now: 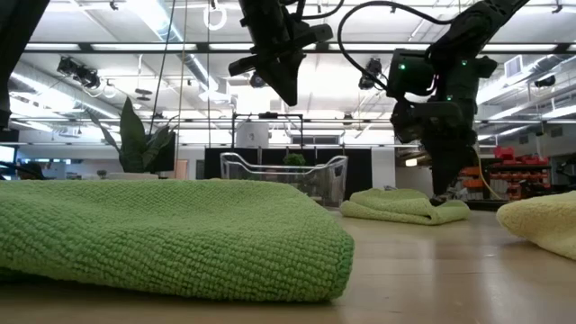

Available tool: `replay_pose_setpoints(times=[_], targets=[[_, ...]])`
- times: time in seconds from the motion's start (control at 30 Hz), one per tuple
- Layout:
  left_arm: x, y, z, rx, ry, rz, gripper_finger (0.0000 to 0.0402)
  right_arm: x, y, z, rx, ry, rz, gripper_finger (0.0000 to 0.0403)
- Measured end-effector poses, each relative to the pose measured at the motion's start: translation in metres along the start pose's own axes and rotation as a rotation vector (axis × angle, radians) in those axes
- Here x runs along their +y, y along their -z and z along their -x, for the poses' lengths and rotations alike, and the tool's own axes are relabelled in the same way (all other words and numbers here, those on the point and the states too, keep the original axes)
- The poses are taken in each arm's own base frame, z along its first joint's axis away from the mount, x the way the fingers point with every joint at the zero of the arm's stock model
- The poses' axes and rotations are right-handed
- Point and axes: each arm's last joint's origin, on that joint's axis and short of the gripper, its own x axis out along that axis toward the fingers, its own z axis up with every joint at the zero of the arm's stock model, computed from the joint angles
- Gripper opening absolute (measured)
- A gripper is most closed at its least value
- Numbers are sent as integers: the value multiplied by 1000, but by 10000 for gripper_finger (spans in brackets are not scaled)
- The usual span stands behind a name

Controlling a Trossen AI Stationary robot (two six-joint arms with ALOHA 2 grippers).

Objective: Fold microfiber towels
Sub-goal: Fold the light green microfiber cloth

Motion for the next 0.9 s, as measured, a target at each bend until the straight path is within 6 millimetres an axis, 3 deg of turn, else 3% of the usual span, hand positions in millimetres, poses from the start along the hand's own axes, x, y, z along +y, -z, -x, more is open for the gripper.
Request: replay_pose_setpoints(times=[0.5, 0.77, 0.9], targets=[[0, 1, 0, 1, -1, -6, 27, 2, -19, -38, -7, -59, -75, 0], [-1, 1, 0, 0, 0, -4, 9, 27, -31, -32, -61, -204, 61, 0], [-1, 1, 0, 1, 0, -4, 16, 36, -35, -25, -99, -197, 86, 0]])
